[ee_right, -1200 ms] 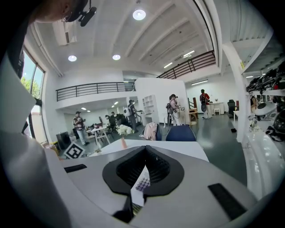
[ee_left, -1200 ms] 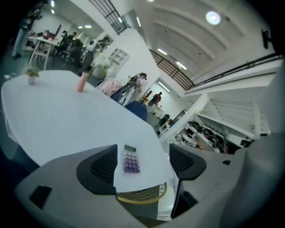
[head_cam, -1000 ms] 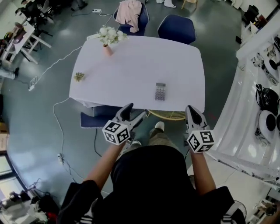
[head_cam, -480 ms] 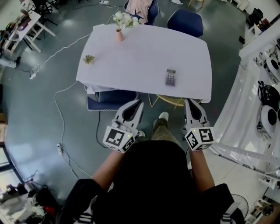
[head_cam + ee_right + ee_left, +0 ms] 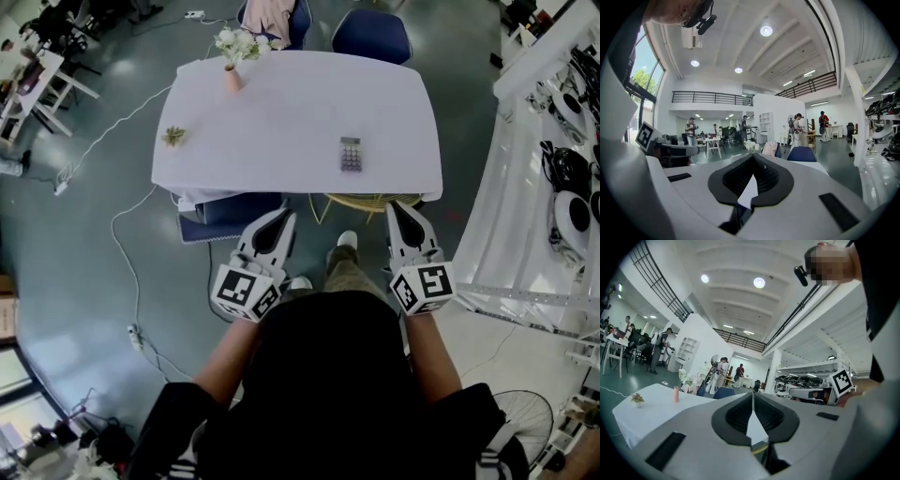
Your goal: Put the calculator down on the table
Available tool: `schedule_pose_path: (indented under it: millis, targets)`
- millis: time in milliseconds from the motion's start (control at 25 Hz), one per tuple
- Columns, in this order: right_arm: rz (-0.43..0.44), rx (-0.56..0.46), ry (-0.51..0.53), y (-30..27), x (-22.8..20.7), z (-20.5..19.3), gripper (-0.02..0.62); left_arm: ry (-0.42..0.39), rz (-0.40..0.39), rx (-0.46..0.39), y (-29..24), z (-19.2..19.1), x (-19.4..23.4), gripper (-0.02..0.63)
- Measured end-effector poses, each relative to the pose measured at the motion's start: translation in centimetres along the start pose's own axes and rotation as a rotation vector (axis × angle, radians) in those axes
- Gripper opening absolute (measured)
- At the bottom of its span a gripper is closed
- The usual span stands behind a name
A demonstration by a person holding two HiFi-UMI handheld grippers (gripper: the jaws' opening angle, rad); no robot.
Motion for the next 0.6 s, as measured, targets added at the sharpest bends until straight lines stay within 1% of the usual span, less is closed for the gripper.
schedule_pose_path:
  millis: [200,320,600]
  targets:
    - [0.0,-0.004,0.001,0.1,-0.3,0.2,-0.003,0.006,-0.033,0.008,-1.1,0.0,0.0,0.017]
    - [0.014,-0.012,0.008,0.1,-0.9,0.2,-0.003,0.02,-0.04,0.021,-2.1,-0.5,-0.1,0.017]
    - [0.011,0.018,0.006,-1.5,-3.3,0.4,-0.003,0.038,-0.047,0.042,-5.4,-0.8,0.7,0.017]
Point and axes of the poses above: the fingertips, and each gripper's own axes: y backward along the fingers, x to its left, z out of its top, the point moved 8 cm from there along y, backward along the fingers, and after that the axes turned 6 degrees about -y, right-handed, at the moved point
